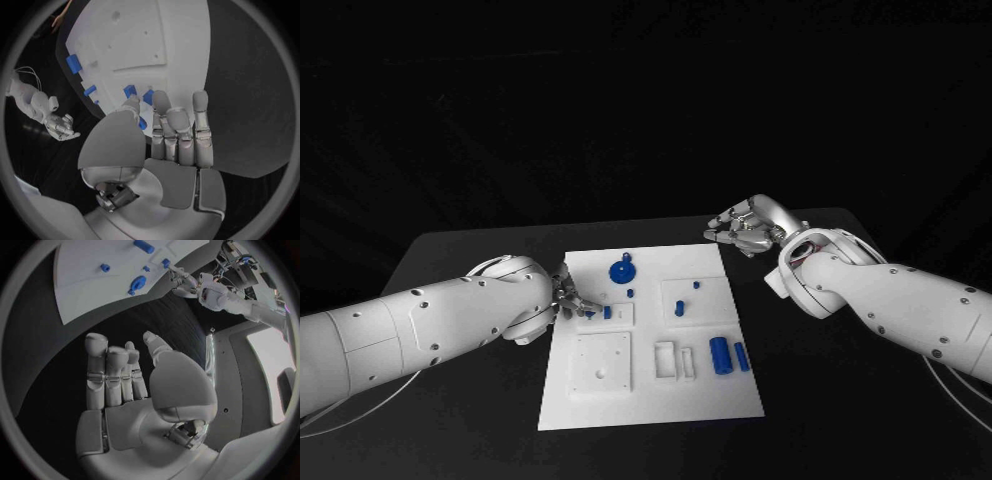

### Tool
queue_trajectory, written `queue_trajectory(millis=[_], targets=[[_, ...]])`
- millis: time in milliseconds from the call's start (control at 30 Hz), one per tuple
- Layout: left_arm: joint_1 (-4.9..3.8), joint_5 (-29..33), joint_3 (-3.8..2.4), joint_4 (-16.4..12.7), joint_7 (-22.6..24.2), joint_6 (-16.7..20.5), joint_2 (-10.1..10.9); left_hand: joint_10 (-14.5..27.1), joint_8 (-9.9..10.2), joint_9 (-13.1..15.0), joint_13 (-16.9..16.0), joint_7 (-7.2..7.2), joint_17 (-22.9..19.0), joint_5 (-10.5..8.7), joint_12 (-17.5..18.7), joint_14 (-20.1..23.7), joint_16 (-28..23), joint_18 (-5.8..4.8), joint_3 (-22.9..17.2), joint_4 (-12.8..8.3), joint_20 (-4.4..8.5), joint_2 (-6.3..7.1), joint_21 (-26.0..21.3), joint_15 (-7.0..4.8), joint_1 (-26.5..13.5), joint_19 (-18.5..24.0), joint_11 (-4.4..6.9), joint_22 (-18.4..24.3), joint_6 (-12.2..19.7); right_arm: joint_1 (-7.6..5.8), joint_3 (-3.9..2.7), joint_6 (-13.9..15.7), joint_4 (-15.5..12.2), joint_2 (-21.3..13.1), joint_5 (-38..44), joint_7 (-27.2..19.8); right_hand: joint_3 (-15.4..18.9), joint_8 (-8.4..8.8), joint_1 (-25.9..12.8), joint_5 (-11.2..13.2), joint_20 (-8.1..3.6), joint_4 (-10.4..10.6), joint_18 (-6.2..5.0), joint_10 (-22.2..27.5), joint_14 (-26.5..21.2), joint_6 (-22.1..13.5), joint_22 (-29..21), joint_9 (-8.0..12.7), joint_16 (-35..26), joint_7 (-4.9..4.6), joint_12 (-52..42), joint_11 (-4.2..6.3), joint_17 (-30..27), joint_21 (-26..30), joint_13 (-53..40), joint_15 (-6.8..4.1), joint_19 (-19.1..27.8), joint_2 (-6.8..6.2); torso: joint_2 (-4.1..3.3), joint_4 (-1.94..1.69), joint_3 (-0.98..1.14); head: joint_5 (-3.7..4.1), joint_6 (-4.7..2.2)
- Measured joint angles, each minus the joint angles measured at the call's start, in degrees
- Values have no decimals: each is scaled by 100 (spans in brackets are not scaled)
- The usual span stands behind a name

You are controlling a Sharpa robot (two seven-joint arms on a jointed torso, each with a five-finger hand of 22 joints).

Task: Assemble the parts on the task board

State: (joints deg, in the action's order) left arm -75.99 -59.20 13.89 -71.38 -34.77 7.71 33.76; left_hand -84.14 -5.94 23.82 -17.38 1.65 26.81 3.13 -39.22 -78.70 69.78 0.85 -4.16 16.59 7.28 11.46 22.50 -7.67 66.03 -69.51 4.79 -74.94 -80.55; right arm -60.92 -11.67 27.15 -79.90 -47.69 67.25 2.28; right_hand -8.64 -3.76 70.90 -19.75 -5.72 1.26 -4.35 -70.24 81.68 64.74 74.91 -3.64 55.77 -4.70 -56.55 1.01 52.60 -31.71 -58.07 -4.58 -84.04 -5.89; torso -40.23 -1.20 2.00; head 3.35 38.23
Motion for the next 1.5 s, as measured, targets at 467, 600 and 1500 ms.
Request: queue_trajectory(millis=[467, 600, 1500], targets=[[-1, 66, -1, 27, 20, 11, 11, 0, 64, -61, 1, -42, -52, 0, 138, 20, -70, 0, 25, -7, 20, -24, -48, 20, -97, -21, 0, 1, 83, 0, 0, 0, 1, 1, -2, 0, 0, 0, 0, 0, 0, 0, 0, 0, 0, 0, 0, 0, 0, 0, 0, 0, 0, 0, 0, 0, 0, 0, 1, 0, -2, 4, -5], [-1, 87, -3, 10, 35, 31, 90, 20, 93, -84, 30, -66, -96, 0, 241, 77, -161, 0, 8, -24, 22, -126, -97, 34, 36, -18, -20, 1, 173, 0, 0, 0, 3, 2, -3, -1, 0, 0, 0, 0, 0, 0, 0, 0, 0, -24, 0, 0, 0, 0, 23, 0, 0, 0, 0, 0, 0, 0, 1, 1, -1, 3, -14], [-91, 595, -10, -177, 99, -18, 459, 31, 199, -1241, 783, -460, -824, 0, 1821, 419, -1251, 0, 254, -263, -181, -133, -1255, 298, 78, 9, -296, 425, 1363, 26, 0, 0, 15, -5, -18, -8, 16, 0, -23, -22, 0, 16, 1, 1, 0, -99, 0, 0, 0, -17, 22, 0, -12, 23, 5, 0, 0, -24, 3, -4, -5, -2, -48]])
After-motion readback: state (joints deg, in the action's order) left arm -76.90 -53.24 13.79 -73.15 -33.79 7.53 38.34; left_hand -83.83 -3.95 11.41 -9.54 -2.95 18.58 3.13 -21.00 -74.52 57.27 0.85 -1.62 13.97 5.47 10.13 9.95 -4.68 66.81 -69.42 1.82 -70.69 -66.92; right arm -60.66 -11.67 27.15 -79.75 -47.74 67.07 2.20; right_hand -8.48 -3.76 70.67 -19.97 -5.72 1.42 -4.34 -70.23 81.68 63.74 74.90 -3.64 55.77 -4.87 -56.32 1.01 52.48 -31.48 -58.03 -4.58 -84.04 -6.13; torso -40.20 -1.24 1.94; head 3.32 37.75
